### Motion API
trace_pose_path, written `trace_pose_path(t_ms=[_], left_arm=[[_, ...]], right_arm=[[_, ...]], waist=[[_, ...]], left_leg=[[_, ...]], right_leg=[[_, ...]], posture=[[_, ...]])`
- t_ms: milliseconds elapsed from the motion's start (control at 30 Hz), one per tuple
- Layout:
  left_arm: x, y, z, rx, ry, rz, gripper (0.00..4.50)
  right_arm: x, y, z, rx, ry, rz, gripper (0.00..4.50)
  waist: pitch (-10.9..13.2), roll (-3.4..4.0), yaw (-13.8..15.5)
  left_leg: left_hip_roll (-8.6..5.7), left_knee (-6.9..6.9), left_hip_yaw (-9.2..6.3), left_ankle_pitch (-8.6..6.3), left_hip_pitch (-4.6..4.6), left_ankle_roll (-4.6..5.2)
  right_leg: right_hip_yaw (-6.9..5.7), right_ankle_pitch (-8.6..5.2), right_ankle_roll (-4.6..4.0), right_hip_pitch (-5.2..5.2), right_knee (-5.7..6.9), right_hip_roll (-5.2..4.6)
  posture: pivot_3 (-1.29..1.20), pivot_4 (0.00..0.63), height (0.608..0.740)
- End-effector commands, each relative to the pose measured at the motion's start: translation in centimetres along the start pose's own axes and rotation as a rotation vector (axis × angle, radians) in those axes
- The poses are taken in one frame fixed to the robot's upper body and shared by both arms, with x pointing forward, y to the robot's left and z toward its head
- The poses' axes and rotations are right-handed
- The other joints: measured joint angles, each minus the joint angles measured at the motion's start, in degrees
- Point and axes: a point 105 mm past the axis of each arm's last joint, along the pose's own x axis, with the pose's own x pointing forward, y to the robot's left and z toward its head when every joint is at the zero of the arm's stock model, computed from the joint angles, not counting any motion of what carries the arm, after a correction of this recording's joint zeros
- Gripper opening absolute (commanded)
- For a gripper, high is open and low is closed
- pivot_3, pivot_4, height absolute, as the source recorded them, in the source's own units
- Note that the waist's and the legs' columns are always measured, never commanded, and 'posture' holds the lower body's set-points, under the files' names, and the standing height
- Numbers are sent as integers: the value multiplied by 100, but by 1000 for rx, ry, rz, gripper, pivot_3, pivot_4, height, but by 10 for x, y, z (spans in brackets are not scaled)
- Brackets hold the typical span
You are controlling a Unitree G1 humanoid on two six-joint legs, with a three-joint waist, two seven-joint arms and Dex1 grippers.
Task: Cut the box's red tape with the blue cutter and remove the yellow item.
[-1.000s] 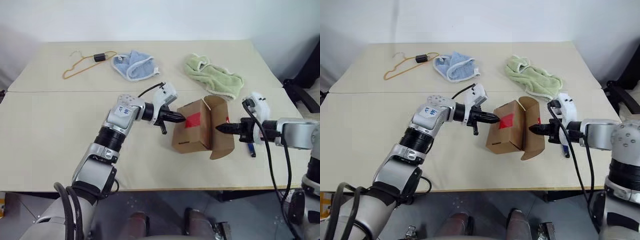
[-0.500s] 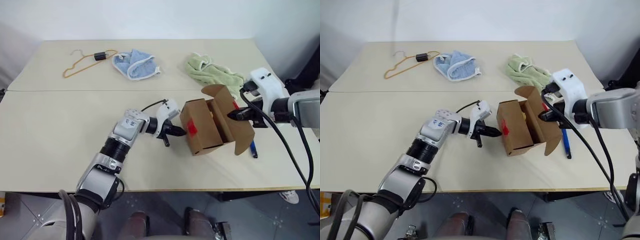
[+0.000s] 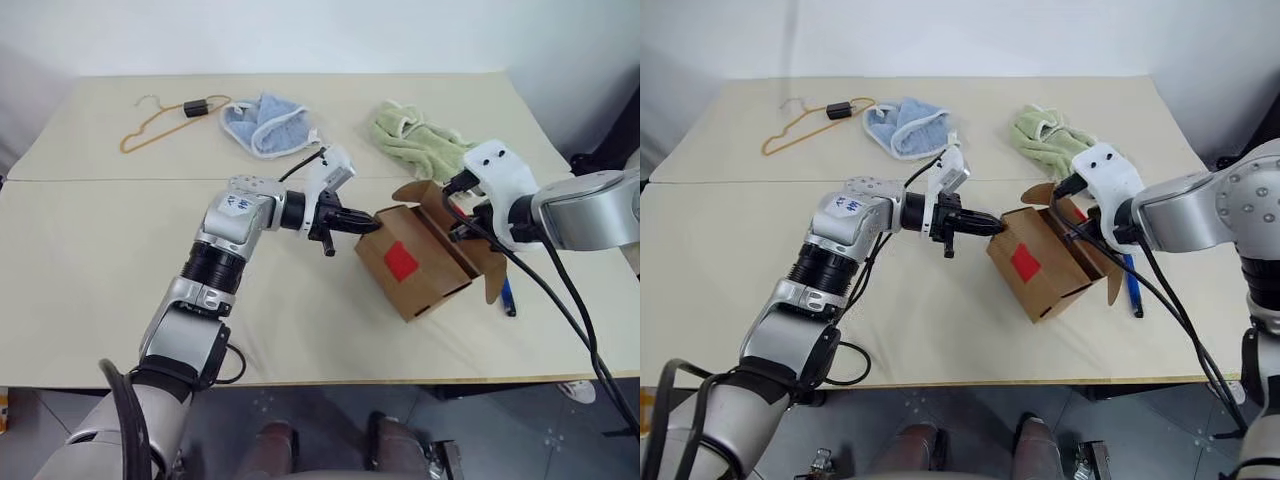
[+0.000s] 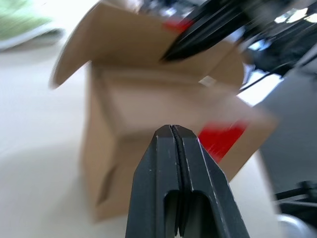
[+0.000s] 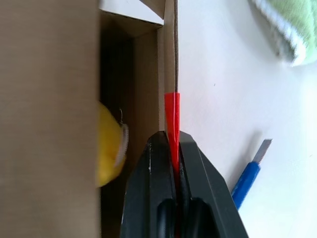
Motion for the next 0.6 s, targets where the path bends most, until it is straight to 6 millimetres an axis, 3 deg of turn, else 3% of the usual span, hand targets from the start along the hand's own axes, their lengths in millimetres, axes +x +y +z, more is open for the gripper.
trace_pose_path(t_ms=[33,233,467,600], left_arm=[[4,-19,31,81,-66,-84,0],[6,-27,36,85,-79,-120,0],[23,-19,-11,3,26,-111,0],[21,-14,-34,-12,93,-87,0]], right_arm=[[-8,-4,6,30,-26,-25,18],[-11,7,11,91,-53,-43,18],[-13,16,18,65,-97,-54,18],[-18,16,20,58,-123,-56,18]], waist=[[0,0,-3],[0,0,-19],[0,0,-22],[0,0,-16]], left_leg=[[1,0,0,0,0,0],[4,-1,1,0,0,0],[4,1,3,0,0,0],[5,2,3,1,-2,0]], right_leg=[[0,0,0,-1,0,0],[-1,0,0,-2,0,1],[-1,0,1,-2,1,1],[-1,0,1,-3,0,2]], posture=[[0,150,740],[0,150,740],[0,150,740],[0,150,740]])
